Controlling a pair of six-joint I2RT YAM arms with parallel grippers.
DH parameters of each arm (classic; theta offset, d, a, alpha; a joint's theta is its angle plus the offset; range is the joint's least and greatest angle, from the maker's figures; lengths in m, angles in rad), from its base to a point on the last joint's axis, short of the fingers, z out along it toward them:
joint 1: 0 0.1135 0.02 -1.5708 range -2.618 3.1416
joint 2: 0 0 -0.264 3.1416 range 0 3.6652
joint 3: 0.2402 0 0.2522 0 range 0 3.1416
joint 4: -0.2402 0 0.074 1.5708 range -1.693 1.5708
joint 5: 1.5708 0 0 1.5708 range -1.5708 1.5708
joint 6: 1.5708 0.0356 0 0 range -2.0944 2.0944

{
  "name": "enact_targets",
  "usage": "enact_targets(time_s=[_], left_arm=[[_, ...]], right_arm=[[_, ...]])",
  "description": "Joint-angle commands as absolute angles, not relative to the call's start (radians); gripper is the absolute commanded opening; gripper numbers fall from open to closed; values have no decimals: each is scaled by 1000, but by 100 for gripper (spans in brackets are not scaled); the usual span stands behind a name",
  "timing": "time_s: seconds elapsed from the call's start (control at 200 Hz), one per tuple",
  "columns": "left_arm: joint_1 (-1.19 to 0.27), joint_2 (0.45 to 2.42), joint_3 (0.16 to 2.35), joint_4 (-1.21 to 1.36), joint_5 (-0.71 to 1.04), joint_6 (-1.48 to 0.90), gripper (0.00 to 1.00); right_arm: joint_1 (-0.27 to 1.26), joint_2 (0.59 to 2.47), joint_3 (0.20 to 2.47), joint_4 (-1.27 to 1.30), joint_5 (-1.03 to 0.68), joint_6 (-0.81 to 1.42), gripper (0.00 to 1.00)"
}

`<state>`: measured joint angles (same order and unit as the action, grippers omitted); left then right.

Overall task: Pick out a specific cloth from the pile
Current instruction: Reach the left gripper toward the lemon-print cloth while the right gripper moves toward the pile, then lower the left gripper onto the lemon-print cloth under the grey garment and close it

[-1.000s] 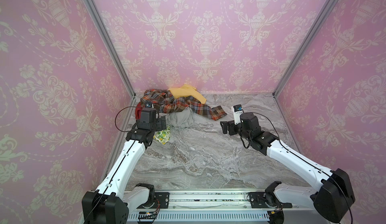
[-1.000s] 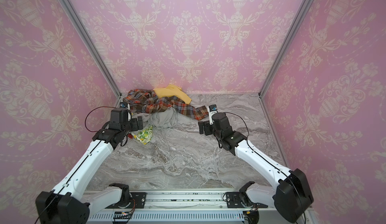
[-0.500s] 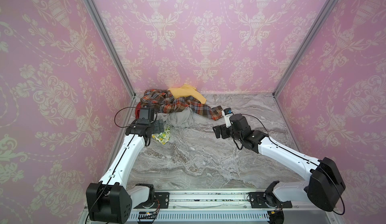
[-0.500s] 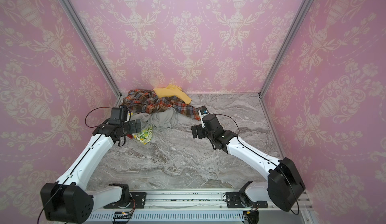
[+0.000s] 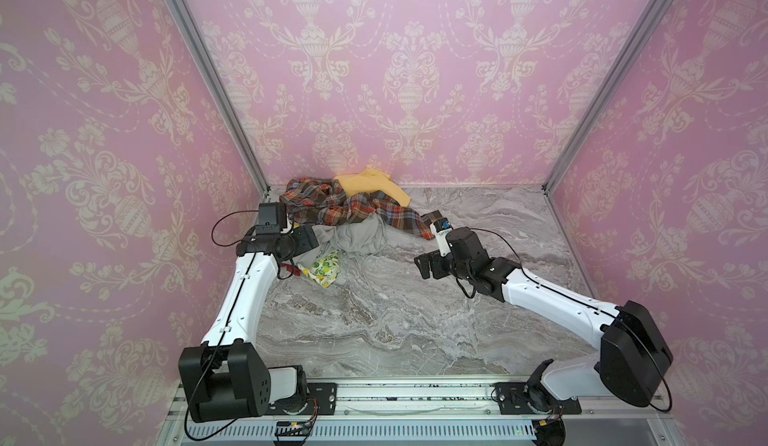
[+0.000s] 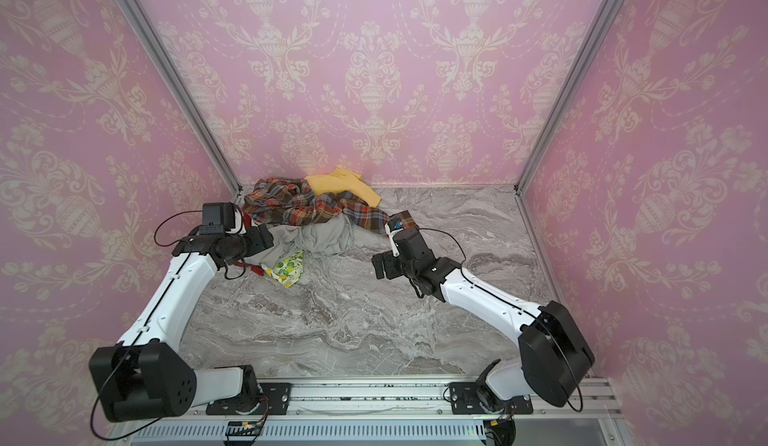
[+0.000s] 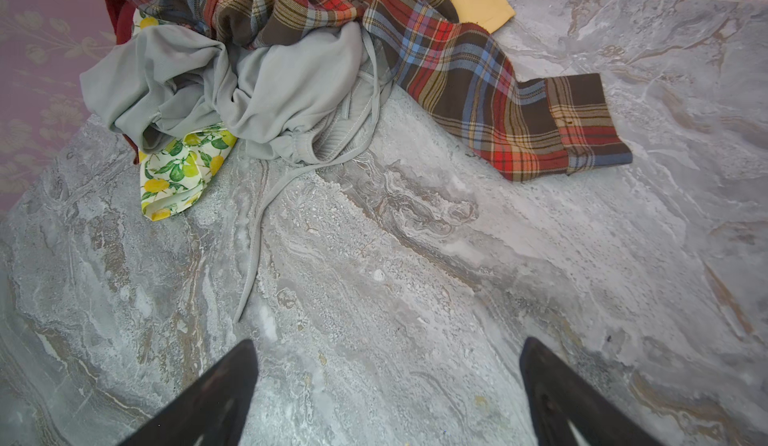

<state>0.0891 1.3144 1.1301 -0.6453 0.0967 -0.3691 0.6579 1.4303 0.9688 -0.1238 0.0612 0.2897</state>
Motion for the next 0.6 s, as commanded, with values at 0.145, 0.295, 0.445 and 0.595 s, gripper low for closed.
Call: enact_targets(time_s=[0.145, 0.295, 0.445, 0.595], left_arm=[[-66, 1333, 1155, -748, -52, -281, 89], [-182, 1359, 1137, -795, -155, -257, 88], [-266, 1390, 1090, -799, -219, -274, 86], [-335, 1461, 1074, -795, -283, -278, 85]], right_arm=[[680, 1507, 1025, -94, 27, 313, 99], [693, 1544, 1044, -81, 24, 321, 98], [697, 1534, 1030, -71, 53, 334, 97], [697, 1507, 1012, -82, 81, 327, 97]])
